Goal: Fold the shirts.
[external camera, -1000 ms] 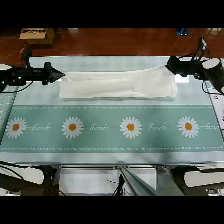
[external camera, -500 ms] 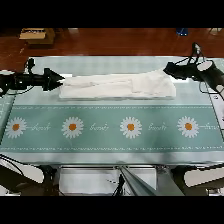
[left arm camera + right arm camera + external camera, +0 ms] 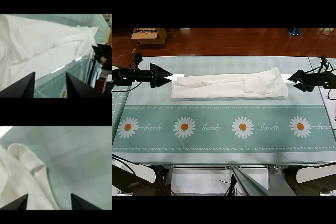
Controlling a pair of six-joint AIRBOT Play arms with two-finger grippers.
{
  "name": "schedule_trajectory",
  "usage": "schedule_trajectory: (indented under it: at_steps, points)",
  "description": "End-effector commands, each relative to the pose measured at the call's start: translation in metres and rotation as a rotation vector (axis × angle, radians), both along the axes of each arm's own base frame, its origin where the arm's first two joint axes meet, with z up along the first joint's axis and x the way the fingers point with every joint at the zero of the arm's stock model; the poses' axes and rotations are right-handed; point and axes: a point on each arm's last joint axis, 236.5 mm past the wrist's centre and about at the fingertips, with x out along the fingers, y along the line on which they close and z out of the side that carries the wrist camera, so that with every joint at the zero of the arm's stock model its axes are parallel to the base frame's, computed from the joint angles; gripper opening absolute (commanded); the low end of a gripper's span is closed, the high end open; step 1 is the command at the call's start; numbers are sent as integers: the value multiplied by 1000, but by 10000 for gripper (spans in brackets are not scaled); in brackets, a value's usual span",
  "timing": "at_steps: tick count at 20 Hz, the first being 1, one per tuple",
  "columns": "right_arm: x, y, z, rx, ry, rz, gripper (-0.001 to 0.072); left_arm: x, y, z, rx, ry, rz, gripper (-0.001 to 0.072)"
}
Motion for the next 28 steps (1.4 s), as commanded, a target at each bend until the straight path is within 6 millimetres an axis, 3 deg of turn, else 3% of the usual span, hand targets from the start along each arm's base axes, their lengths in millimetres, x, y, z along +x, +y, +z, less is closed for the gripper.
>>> schedule_trajectory:
  at_steps: [1, 6, 8, 9, 10, 11, 12, 16, 20, 24, 28]
  points:
    - [7, 43, -4, 190, -18, 51, 607, -1, -8, 2, 0, -5, -21, 455]
    - [2, 115, -45, 205, 57, 188, 600, -1, -18, 1, 1, -6, -40, 455]
    - [0, 136, -55, 196, 70, 219, 532, -1, -21, 1, 1, -6, -47, 453]
    - [1, 143, -56, 176, 60, 239, 288, -1, -22, 1, 1, -6, -48, 418]
    - [3, 147, -52, 175, 47, 243, 49, -2, -23, 2, 0, -5, -52, 245]
    - [4, 150, -44, 168, 28, 264, 22, -4, -25, 3, -9, -3, -61, 48]
    - [3, 151, -31, 152, 0, 292, 22, -5, -28, 5, -16, -4, -68, 30]
    - [-11, 151, 50, 70, -109, 386, 20, -11, -60, 14, -41, -9, -135, 29]
    - [-44, 150, 123, -7, -145, 407, 20, -25, -129, 20, -67, -16, -259, 29]
    - [-86, 155, 152, -167, -105, 469, 20, -52, -206, 18, -57, -23, -402, 29]
    - [-101, 178, 172, -175, -130, 495, 20, -86, -262, 17, -57, -6, -520, 29]
